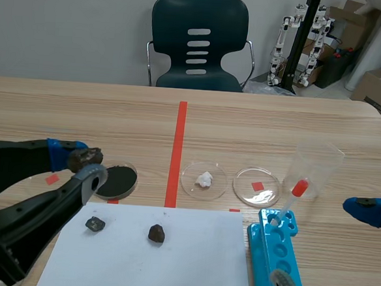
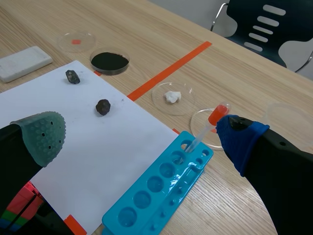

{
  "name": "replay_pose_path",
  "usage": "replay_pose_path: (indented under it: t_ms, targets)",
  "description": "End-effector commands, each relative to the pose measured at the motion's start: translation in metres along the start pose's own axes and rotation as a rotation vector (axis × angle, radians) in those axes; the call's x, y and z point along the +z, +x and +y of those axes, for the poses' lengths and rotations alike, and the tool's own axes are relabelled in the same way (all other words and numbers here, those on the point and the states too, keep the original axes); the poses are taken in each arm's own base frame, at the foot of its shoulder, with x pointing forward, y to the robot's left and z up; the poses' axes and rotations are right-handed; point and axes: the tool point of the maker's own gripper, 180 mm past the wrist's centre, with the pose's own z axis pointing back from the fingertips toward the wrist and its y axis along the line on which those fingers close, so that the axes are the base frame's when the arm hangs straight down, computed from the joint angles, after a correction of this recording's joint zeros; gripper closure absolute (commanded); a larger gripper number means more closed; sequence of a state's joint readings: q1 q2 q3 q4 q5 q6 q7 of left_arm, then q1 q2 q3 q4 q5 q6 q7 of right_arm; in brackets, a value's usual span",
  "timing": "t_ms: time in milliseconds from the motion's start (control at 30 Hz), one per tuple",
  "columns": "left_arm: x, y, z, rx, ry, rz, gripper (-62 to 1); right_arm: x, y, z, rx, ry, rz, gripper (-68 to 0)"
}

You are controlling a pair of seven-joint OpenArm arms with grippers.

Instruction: Pick up the right mineral with the left hand

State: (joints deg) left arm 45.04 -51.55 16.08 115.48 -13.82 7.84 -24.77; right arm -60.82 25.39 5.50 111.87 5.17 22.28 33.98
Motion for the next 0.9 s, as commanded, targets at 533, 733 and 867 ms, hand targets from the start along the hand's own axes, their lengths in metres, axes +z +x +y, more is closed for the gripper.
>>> replay_pose_path:
  t_ms: [533,733,867]
  targets:
    - [0.001,0.02,-0.028,0.022,-0.088,-0.088,-9.0,-0.001,0.008,-0.001,-0.003,-0.003,-0.03,-65.3]
    - [0.001,0.02,-0.028,0.022,-0.088,-0.088,-9.0,-0.001,0.008,-0.001,-0.003,-0.003,-0.03,-65.3]
    - [0.001,0.02,-0.028,0.022,-0.088,-0.088,-9.0,-0.001,0.008,-0.001,-0.003,-0.003,-0.03,-65.3]
